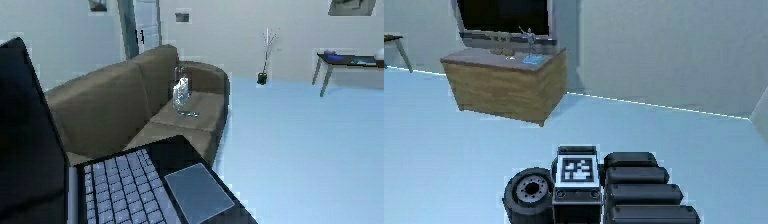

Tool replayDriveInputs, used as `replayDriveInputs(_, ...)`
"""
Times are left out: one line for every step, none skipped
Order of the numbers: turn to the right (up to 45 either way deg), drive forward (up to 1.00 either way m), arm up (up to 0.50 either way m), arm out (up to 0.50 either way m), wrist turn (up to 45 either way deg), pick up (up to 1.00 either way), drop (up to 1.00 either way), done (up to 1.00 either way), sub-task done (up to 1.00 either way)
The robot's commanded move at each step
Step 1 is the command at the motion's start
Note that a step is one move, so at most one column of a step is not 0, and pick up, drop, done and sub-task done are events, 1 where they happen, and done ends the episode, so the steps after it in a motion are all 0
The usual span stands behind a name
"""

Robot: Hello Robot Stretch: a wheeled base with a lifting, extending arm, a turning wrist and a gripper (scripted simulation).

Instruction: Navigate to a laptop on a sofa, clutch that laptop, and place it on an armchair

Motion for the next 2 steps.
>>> replayDriveInputs(45.0, 0.0, 0.0, 0.0, 0.0, 0.0, 0.0, 0.0, 0.0)
replayDriveInputs(33.0, 0.0, 0.0, 0.0, 0.0, 0.0, 0.0, 0.0, 0.0)
